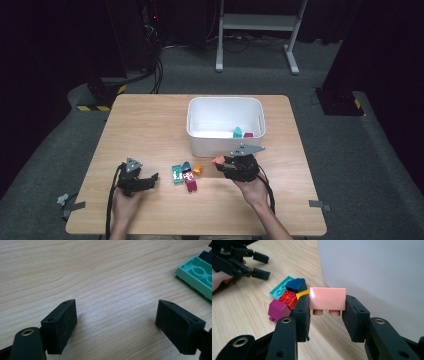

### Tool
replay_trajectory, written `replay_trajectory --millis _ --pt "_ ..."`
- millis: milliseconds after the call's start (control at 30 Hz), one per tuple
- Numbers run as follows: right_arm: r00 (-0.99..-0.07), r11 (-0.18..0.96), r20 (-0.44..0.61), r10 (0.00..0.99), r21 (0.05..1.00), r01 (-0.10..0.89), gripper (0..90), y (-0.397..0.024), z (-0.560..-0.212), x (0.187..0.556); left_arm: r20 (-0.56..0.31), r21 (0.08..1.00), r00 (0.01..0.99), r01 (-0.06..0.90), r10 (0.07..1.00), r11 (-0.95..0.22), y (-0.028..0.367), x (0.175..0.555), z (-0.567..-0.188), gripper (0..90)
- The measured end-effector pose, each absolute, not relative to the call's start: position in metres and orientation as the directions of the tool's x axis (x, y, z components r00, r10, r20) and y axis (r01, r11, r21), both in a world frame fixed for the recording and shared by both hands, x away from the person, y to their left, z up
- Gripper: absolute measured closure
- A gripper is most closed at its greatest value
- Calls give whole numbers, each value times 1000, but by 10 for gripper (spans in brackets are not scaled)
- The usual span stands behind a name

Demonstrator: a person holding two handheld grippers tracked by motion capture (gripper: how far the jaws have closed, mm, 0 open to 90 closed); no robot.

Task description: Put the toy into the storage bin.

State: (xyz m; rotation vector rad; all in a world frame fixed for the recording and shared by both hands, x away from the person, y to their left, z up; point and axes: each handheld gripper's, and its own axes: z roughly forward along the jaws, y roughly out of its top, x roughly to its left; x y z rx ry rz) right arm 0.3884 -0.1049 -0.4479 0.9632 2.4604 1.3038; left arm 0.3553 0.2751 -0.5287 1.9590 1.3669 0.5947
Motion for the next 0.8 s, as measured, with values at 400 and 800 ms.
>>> replay_trajectory --millis 400,800 --pt "-775 362 148 614 820 443 591 -111 -431 389 -4 739 346 633 938 -231 275 355 -529 176" --pt "-771 322 162 616 841 434 591 -121 -408 396 -5 738 347 634 938 -231 275 355 -529 176"
